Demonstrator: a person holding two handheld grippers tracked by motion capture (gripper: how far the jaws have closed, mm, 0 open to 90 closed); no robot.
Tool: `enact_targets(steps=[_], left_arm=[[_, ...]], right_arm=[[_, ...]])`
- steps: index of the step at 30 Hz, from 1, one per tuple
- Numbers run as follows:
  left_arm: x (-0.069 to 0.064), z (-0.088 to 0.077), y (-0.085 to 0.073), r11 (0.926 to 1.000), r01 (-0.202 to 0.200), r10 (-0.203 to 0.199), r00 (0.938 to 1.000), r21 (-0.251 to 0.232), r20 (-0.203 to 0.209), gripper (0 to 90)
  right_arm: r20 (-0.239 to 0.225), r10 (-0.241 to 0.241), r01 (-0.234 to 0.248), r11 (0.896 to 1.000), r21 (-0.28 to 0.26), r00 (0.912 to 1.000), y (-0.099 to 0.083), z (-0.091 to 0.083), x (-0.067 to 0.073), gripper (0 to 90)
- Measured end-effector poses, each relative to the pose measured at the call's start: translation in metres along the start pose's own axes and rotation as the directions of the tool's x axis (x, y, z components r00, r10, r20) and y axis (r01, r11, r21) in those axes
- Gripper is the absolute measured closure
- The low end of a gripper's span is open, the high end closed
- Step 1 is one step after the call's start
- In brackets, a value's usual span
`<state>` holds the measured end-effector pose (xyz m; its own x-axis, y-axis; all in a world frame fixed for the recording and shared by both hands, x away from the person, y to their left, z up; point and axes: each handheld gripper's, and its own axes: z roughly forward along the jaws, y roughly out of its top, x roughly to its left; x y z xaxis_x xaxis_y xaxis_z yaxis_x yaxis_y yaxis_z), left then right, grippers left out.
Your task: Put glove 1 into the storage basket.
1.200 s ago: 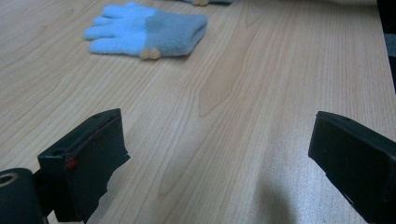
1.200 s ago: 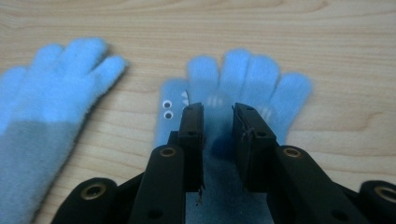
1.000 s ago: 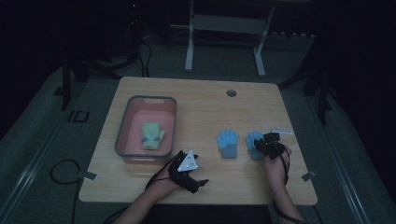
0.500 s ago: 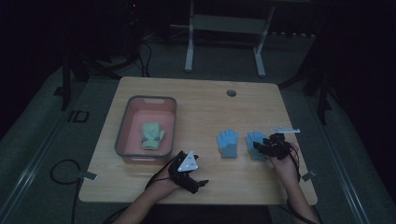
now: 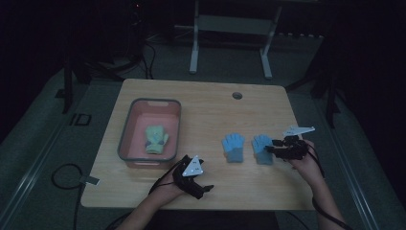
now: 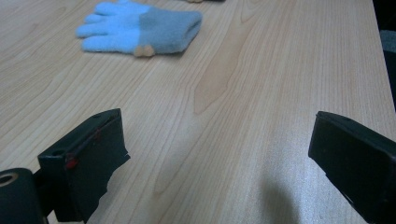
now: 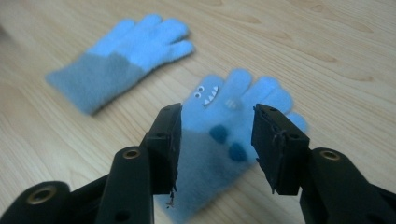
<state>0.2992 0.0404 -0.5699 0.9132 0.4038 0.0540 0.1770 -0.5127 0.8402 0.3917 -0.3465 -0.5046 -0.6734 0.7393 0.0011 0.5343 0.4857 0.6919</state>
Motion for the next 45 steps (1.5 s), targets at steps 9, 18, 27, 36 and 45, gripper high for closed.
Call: enact_targets(steps=[9, 18, 27, 36, 45], left_arm=[[0.0, 0.0, 0.0, 1.0, -0.002, 0.002, 1.0, 0.002, 0.0, 4.3], [0.0, 0.0, -0.001, 1.0, -0.005, 0.005, 1.0, 0.007, -0.001, 4.3], [0.001, 0.0, 0.0, 0.9999, -0.009, 0.01, 0.9999, 0.01, -0.01, 4.3], [0.001, 0.002, 0.0, 0.9998, -0.009, 0.009, 0.9999, 0.015, -0.011, 4.3], [0.001, 0.001, 0.0, 0.9998, -0.011, 0.011, 0.9999, 0.015, -0.01, 4.3]], right_arm=[[-0.024, -0.095, 0.096, 0.994, 0.055, 0.9952, 0.004, 0.009, -0.008, 53.5], [-0.046, -0.115, 0.119, 0.988, 0.094, 0.9923, 0.002, 0.025, -0.008, 54.8], [-0.044, -0.103, 0.108, 0.986, 0.131, 0.9937, -0.004, 0.042, -0.009, 60.6], [-0.01, -0.07, 0.071, 0.987, 0.144, 0.9975, -0.003, 0.043, -0.005, 78.5], [-0.002, -0.02, 0.02, 0.994, 0.11, 0.9998, 0.001, 0.038, -0.003, 84.1]])
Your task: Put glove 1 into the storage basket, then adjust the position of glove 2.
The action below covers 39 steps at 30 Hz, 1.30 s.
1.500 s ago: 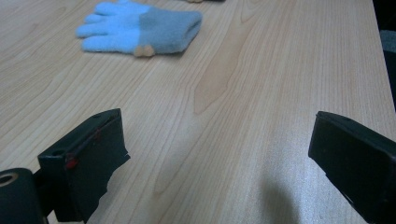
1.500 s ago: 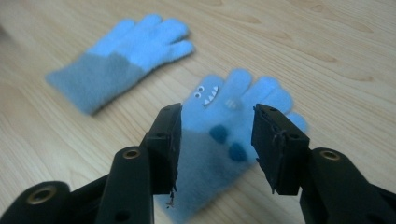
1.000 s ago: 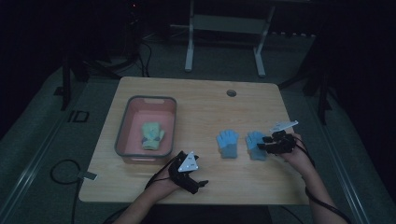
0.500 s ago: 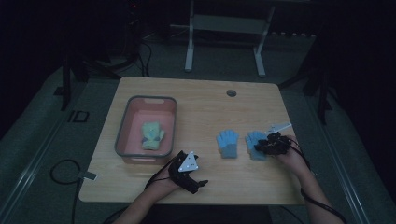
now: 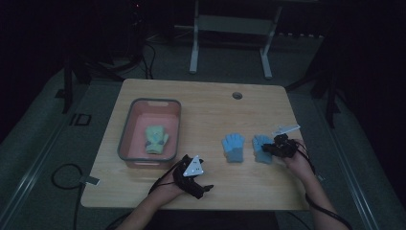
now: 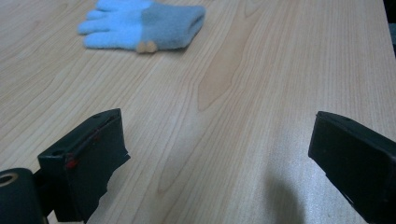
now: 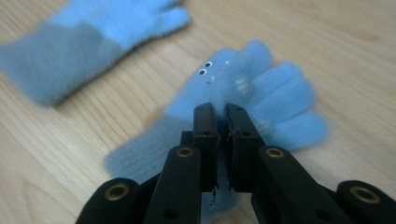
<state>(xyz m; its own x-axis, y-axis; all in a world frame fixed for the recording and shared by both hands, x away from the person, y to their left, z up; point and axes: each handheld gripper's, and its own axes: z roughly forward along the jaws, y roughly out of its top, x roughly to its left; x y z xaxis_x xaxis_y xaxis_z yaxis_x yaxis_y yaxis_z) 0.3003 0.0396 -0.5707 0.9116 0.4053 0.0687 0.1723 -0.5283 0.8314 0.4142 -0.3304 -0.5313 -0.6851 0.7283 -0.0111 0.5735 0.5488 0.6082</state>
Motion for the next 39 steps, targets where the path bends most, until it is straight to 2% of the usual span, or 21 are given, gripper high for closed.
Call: enact_targets(steps=[4, 11, 18, 21, 30, 39], left_arm=[[0.0, 0.0, 0.0, 1.0, 0.0, 0.0, 1.0, 0.002, 0.001, 4.3], [0.0, 0.0, 0.0, 1.0, -0.005, 0.005, 1.0, 0.004, 0.0, 4.3], [0.0, 0.0, 0.0, 1.0, -0.004, 0.004, 1.0, 0.005, 0.0, 4.3], [0.0, 0.0, 0.0, 1.0, -0.005, 0.005, 1.0, 0.005, 0.001, 4.3], [0.0, 0.0, 0.0, 0.9999, -0.004, 0.004, 1.0, 0.01, 0.002, 4.2], [0.0, -0.001, 0.001, 0.9999, -0.011, 0.011, 0.9999, 0.0, -0.011, 4.2]], right_arm=[[-0.007, 0.013, -0.013, 0.999, -0.038, 0.9999, 0.008, -0.013, 0.0, 84.3], [0.007, -0.019, 0.02, 0.994, -0.109, 0.9998, 0.033, -0.042, 0.011, 84.4], [-0.012, -0.055, 0.053, 0.986, -0.159, 0.9984, 0.054, -0.055, 0.023, 84.4], [-0.01, -0.071, 0.068, 0.984, -0.166, 0.9975, 0.062, -0.058, 0.029, 84.4], [-0.047, -0.108, 0.098, 0.977, -0.187, 0.993, 0.078, -0.059, 0.043, 84.4], [-0.088, -0.154, 0.136, 0.973, -0.184, 0.9841, 0.089, -0.049, 0.061, 84.4]])
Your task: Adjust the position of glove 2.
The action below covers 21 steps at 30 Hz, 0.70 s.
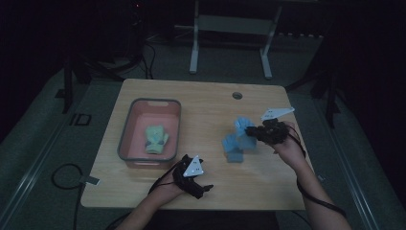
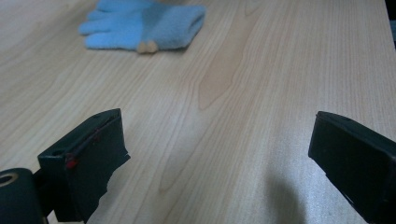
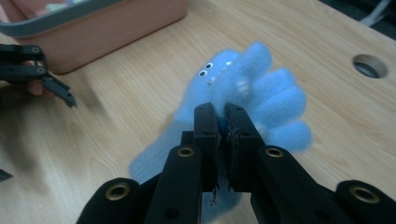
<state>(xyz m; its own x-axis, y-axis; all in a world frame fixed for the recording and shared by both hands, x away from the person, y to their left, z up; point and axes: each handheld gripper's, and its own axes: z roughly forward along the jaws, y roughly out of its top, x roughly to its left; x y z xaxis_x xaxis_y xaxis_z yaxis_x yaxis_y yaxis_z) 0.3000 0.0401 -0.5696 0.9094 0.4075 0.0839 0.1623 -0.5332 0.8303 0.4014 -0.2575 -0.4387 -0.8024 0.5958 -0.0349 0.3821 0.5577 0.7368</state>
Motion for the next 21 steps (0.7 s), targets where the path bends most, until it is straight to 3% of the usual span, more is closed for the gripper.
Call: enact_targets(steps=[8, 12, 21], left_arm=[[0.0, 0.0, 0.0, 1.0, 0.004, -0.004, 1.0, 0.0, 0.001, 4.2], [0.001, 0.0, 0.0, 1.0, 0.005, -0.005, 1.0, -0.002, 0.002, 4.2], [0.001, -0.001, 0.001, 1.0, 0.006, -0.006, 1.0, -0.004, -0.003, 4.3]], right_arm=[[-0.042, -0.013, 0.014, 0.999, 0.033, 0.999, 0.0, 0.019, 0.012, 84.3], [-0.042, -0.029, 0.031, 0.998, 0.058, 0.9987, -0.002, 0.029, 0.015, 84.3], [-0.054, 0.007, -0.001, 0.994, 0.11, 0.9985, -0.017, 0.052, 0.011, 83.7]])
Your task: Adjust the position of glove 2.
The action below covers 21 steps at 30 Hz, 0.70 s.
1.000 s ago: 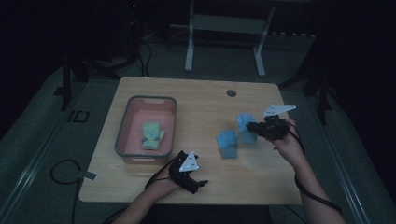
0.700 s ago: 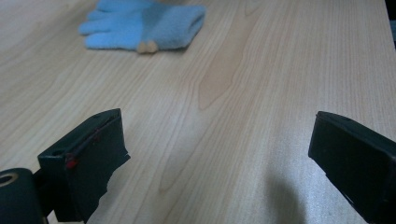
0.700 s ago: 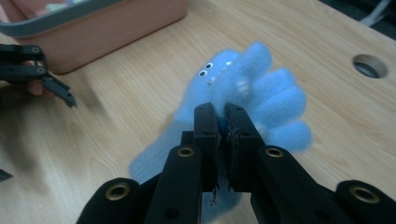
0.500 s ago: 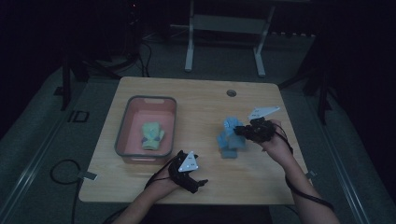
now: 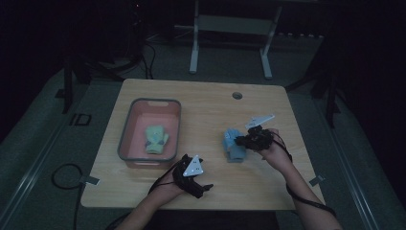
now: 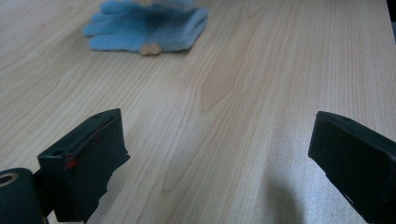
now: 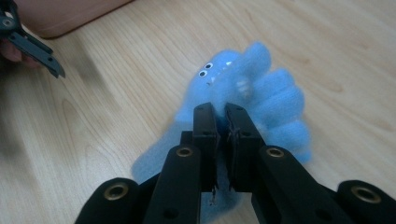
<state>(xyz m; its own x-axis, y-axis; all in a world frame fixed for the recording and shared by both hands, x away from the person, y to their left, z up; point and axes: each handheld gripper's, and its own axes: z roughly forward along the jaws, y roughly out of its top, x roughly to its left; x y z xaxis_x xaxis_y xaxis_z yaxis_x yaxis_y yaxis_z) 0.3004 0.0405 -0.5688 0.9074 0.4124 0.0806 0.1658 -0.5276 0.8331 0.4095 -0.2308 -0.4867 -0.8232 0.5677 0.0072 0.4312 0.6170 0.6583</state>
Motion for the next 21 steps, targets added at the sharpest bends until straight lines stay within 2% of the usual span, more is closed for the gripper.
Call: enact_targets(steps=[12, 19, 21], left_arm=[[0.0, 0.0, 0.0, 1.0, 0.003, -0.003, 1.0, 0.002, 0.001, 4.2], [0.0, 0.0, 0.002, 0.9999, 0.015, -0.015, 0.9998, 0.004, -0.012, 4.2], [0.0, 0.0, 0.002, 0.9998, 0.02, -0.02, 0.9997, -0.002, -0.011, 4.3]], right_arm=[[-0.017, 0.065, -0.064, 0.997, 0.052, 0.9978, -0.017, 0.029, -0.009, 81.6], [-0.016, 0.068, -0.067, 0.996, 0.064, 0.9975, -0.02, 0.035, -0.01, 78.0], [-0.008, 0.056, -0.055, 0.996, 0.076, 0.9984, -0.021, 0.038, -0.009, 77.5]])
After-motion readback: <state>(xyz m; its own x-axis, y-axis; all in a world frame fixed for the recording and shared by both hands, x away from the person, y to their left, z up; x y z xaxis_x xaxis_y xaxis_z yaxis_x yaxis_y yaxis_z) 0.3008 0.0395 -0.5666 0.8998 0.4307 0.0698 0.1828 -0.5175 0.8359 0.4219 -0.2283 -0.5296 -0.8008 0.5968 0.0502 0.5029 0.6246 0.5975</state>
